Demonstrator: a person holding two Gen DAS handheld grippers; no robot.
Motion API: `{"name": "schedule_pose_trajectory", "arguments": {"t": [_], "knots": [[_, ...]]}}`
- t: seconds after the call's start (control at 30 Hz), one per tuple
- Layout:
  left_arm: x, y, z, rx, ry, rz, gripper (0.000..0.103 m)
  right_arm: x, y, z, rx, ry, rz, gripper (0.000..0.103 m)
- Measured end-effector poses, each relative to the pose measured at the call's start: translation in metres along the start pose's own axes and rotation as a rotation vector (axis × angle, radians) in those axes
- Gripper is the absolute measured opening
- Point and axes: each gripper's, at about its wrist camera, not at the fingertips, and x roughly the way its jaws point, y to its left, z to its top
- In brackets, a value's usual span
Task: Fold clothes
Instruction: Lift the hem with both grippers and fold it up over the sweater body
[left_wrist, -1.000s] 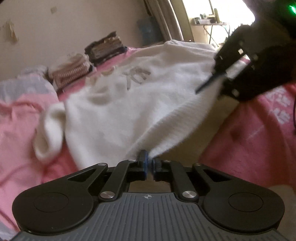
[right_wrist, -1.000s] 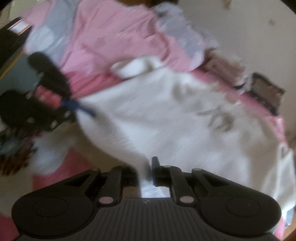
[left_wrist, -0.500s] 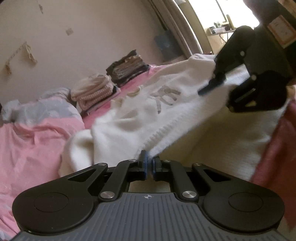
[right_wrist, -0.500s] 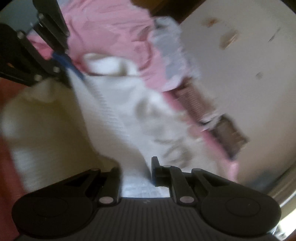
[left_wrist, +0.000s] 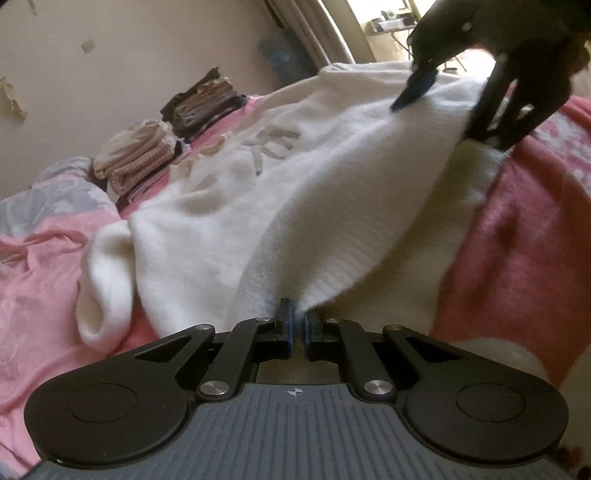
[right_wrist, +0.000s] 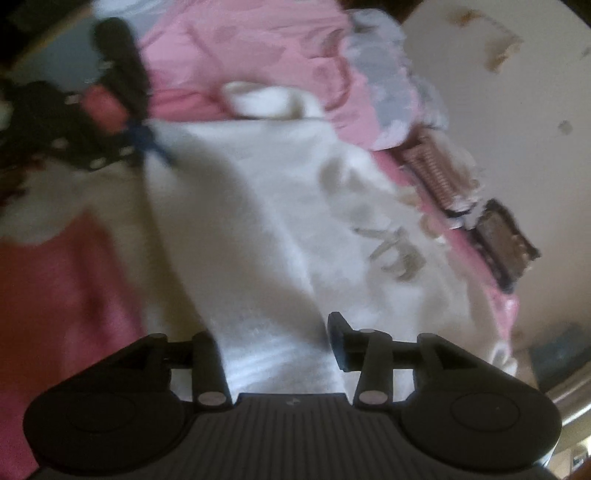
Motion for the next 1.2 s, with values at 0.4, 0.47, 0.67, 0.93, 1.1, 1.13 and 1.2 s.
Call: {"name": "schedule_pose_trajectory", "arguments": {"t": [0.4,0.47,0.67,0.93,1.1,1.13,1.2], "knots": [[0.001,0.002,0.005,0.009,0.046,-0.035,0.006,-0.019,-0.001,0.005,0.002,0.034,0.133,0.055],[0.001,0.004,0.007,-0.013,0.054,-0.038,0.006,-0.029,-0.011,0.007,0.033,0.022,0.202,0.067],[-0.002,0.001,0.008,-0.013,0.056,-0.041,0.006,-0.049,-0.047,0.026,0.249,-0.08,0.29,0.069],[-0.013,0.002,0.01,-0.033,0.07,-0.056,0.012,0.02,-0.016,0.048,0.25,-0.035,0.427,0.034],[-0.022,0.0,0.003,-0.001,0.106,-0.028,0.021,0.048,-0.012,0.044,0.267,0.008,0.411,0.032],[-0.025,0.001,0.001,0.004,0.114,-0.024,0.022,0.048,-0.014,0.044,0.274,0.005,0.409,0.032],[-0.029,0.001,-0.001,0.016,0.131,-0.016,0.023,0.049,-0.015,0.043,0.281,0.0,0.408,0.032]]}}
